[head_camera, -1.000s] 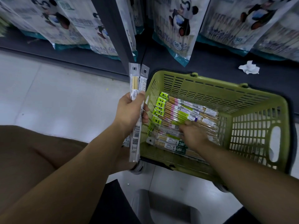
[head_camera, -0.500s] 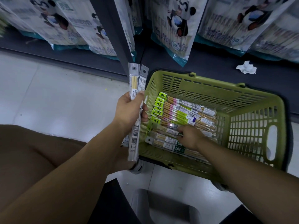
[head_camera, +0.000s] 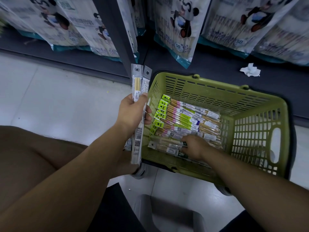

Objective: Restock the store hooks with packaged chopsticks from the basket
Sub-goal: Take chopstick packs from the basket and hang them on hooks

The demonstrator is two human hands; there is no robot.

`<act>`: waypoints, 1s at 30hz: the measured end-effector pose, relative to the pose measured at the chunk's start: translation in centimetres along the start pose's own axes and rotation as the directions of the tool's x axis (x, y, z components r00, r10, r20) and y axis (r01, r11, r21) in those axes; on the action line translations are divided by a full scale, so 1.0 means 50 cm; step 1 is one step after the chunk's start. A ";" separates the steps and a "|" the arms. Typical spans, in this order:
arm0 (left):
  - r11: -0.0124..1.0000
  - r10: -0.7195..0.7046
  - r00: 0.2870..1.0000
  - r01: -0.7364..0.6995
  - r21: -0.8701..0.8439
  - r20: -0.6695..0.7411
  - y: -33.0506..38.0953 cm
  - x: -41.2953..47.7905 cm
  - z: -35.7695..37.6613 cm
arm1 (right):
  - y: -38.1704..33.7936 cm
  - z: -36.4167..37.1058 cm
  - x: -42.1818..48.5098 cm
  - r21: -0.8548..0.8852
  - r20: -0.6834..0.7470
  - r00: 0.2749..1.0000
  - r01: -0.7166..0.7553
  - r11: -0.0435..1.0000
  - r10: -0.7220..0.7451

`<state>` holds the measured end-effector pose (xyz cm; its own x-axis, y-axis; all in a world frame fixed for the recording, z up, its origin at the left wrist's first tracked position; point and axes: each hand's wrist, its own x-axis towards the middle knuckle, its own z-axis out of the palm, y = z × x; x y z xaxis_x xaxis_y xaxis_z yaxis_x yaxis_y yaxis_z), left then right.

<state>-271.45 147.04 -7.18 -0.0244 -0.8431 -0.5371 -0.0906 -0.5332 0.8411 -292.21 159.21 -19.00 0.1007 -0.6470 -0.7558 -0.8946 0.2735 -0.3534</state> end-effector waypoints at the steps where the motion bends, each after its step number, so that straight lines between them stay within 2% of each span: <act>1: 1.000 -0.002 1.000 0.002 -0.002 0.002 0.000 -0.001 0.000 | 0.000 -0.007 -0.001 0.015 0.011 1.000 0.004 1.000 -0.004; 3: 1.000 -0.008 1.000 0.009 -0.010 0.005 0.001 -0.001 0.001 | 0.002 -0.028 -0.004 0.062 0.003 1.000 0.027 0.998 -0.027; 8: 0.999 0.017 0.999 -0.018 0.033 0.041 0.001 -0.005 0.015 | -0.011 -0.116 -0.037 0.252 -0.149 0.989 0.014 0.968 0.024; 11: 0.997 0.001 0.998 -0.006 0.079 0.057 -0.012 -0.012 0.035 | -0.049 -0.170 -0.069 0.364 -0.252 0.968 0.089 0.927 0.006; 13: 0.996 -0.047 0.993 0.038 0.083 0.112 -0.019 -0.025 0.050 | -0.090 -0.202 -0.096 0.456 -0.308 0.951 0.158 0.876 -0.012; 16: 0.993 -0.098 0.964 0.110 -0.033 0.246 -0.019 -0.054 0.072 | -0.155 -0.225 -0.128 0.538 -0.346 0.937 0.242 0.807 -0.051; 18: 0.988 -0.047 0.947 0.091 -0.124 0.317 -0.019 -0.066 0.086 | -0.194 -0.224 -0.142 0.495 -0.389 0.918 0.285 0.821 -0.085; 20: 0.978 0.012 0.937 0.062 -0.198 0.350 -0.012 -0.072 0.093 | -0.218 -0.218 -0.153 0.330 -0.429 0.886 0.337 0.882 -0.178; 22: 0.957 0.011 0.933 0.095 -0.275 0.360 -0.006 -0.068 0.090 | -0.228 -0.212 -0.159 0.181 -0.376 0.896 0.322 0.929 -0.237; 24: 0.948 -0.055 0.942 0.154 -0.280 0.332 -0.003 -0.061 0.082 | -0.230 -0.205 -0.163 0.113 -0.306 0.921 0.288 0.951 -0.242; 27: 0.949 -0.166 0.965 0.213 -0.234 0.203 -0.002 -0.048 0.075 | -0.233 -0.197 -0.164 0.080 -0.328 0.905 0.312 0.947 -0.270; 30: 0.954 -0.160 0.981 0.182 -0.238 0.107 0.001 -0.032 0.064 | -0.225 -0.197 -0.157 0.223 -0.499 0.830 0.402 0.888 -0.250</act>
<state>-274.58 148.59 -6.46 -0.1163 -0.7345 -0.6686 0.1464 -0.6785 0.7199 -287.21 154.19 -3.67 0.0900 -0.9604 -0.2636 -0.6566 0.1417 -0.7408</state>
